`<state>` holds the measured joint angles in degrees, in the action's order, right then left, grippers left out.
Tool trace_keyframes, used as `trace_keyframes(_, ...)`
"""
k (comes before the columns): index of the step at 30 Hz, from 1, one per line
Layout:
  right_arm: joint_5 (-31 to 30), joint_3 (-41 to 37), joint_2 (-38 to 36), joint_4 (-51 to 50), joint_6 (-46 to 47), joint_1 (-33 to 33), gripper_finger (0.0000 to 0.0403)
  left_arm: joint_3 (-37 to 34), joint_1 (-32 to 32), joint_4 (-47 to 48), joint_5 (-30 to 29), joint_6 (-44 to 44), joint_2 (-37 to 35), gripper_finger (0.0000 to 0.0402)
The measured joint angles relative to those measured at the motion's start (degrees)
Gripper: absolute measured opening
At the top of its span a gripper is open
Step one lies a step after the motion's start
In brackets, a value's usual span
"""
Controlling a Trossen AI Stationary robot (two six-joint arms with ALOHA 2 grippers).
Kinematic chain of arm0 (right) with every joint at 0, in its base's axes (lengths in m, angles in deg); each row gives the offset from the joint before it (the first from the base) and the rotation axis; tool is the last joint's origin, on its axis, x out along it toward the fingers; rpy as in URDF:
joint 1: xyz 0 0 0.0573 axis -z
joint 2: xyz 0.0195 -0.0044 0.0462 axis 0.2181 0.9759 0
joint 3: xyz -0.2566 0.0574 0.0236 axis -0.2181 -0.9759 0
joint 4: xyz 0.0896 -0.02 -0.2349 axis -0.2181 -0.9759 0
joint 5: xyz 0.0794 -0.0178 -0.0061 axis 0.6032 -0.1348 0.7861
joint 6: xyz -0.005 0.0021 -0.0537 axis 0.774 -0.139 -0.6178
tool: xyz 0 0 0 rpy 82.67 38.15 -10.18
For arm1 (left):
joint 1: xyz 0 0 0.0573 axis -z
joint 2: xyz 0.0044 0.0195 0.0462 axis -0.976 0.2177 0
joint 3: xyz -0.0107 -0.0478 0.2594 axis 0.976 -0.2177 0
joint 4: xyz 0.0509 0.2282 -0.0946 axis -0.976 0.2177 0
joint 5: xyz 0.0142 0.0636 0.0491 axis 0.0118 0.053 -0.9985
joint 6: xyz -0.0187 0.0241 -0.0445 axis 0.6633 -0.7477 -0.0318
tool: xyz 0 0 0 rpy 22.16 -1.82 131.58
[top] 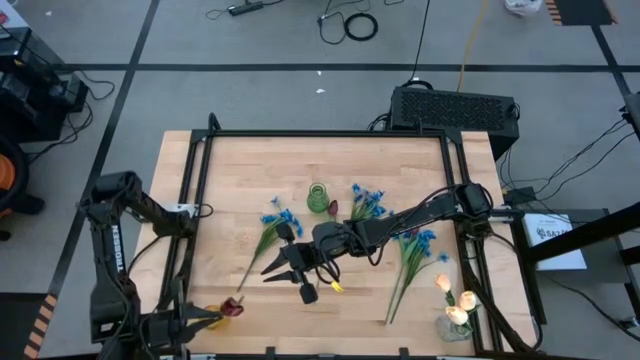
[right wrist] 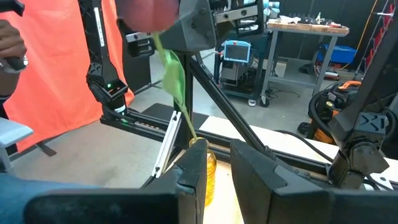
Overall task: Sort flowers into vase by color
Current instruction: Put the left red flower into the yellow vase
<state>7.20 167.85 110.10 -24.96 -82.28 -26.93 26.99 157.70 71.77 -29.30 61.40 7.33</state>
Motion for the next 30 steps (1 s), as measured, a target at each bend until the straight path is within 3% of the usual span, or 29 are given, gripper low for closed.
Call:
trace_keyframes(13,0.00,0.00,0.00,-0.87,-0.20,-0.02,0.0063,-0.02,-0.53,2.73,3.02,-3.33,-1.99,0.0016)
trace_keyframes(24,0.00,0.00,0.00,-0.87,-1.08,0.00,0.0063,0.00,-7.71,1.01,10.44,-1.08,-3.30,0.0015)
trace_keyframes(30,0.00,0.00,0.00,-0.96,-1.31,0.00,0.0063,0.00,-9.92,0.35,13.19,-4.59,-3.40,0.0015)
